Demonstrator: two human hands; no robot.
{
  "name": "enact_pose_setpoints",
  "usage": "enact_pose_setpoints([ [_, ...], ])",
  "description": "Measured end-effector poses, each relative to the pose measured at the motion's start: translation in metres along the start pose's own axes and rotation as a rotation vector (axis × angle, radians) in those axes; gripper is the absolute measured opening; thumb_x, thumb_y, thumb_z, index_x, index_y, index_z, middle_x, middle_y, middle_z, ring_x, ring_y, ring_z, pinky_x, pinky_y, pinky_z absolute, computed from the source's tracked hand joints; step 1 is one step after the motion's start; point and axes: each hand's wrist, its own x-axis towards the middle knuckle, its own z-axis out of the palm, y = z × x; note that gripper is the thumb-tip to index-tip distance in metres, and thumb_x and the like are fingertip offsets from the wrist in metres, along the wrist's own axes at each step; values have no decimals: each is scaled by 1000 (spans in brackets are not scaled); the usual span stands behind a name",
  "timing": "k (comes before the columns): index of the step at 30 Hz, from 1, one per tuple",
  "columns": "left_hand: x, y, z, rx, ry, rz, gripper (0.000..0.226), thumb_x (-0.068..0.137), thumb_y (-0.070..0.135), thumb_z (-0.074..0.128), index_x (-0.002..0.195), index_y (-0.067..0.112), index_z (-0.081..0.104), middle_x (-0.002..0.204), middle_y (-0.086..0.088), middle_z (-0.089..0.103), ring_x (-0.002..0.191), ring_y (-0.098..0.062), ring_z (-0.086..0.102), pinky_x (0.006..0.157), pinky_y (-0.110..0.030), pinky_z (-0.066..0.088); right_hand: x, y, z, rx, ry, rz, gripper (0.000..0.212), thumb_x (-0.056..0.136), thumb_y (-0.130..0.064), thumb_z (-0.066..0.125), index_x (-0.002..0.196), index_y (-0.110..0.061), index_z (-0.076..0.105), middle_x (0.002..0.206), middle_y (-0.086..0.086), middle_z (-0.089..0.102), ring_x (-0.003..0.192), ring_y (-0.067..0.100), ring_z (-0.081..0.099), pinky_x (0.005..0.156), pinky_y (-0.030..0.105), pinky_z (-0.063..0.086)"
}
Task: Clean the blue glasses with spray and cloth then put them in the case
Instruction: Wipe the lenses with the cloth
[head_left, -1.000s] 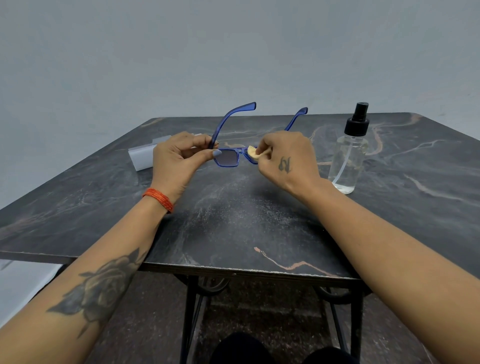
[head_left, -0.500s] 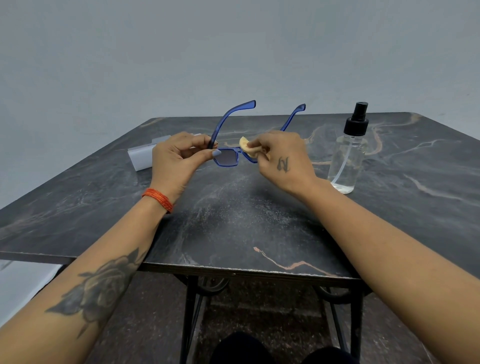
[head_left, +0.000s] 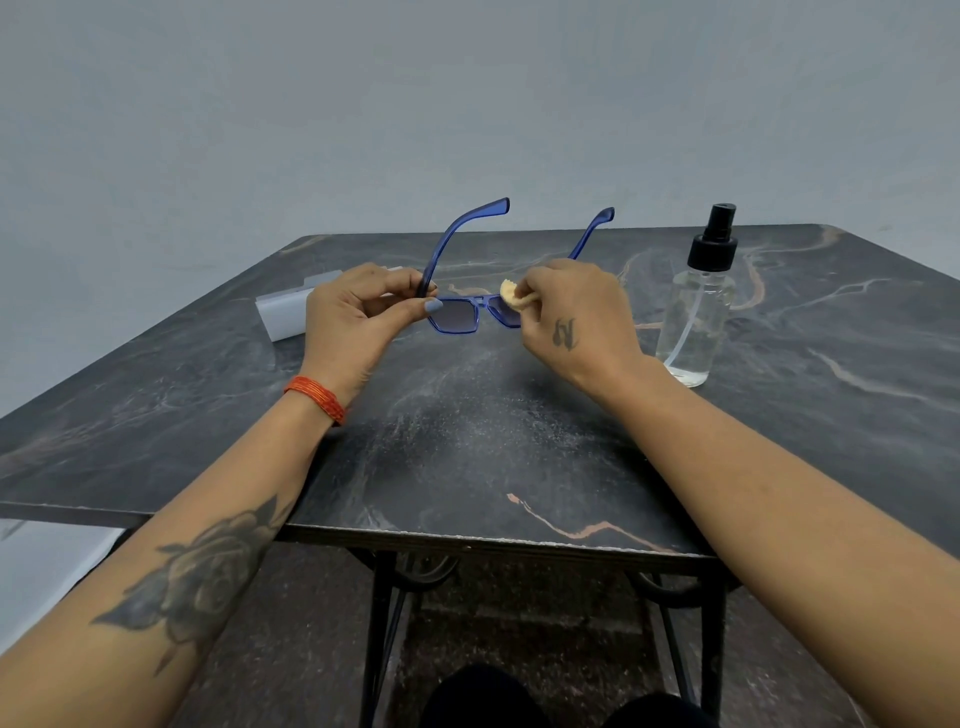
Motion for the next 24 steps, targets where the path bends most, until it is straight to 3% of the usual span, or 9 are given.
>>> enact_pose_setpoints([
  [6,-1,1,1,-14,-4,-10,26,73,8,73,97,12,68,84,4,65,87,-22,65,86,-36,55,2,2,2,-39,-29,-56,26,89,-6,43,105,-5,64,99,11,65,90,30,59,76,38,48],
  [12,-1,1,0,-6,8,-1,26,72,9,74,97,12,68,85,2,65,88,-23,65,86,-36,55,2,-1,3,149,-52,-3,33,85,-1,49,110,-13,67,102,9,70,94,27,62,82,35,50],
  [19,0,-2,-1,20,34,-12,23,73,11,74,95,13,69,85,3,66,87,-20,66,85,-36,55,1,-4,-1,349,-65,84,25,77,-4,56,92,-13,74,83,5,72,68,13,54,55,15,38],
  [24,0,-3,-2,21,44,-19,21,73,13,75,93,13,70,84,3,66,86,-22,66,85,-40,55,-1,-3,-3,277,-69,42,22,76,-6,54,88,-12,71,79,4,69,66,15,52,54,20,35],
])
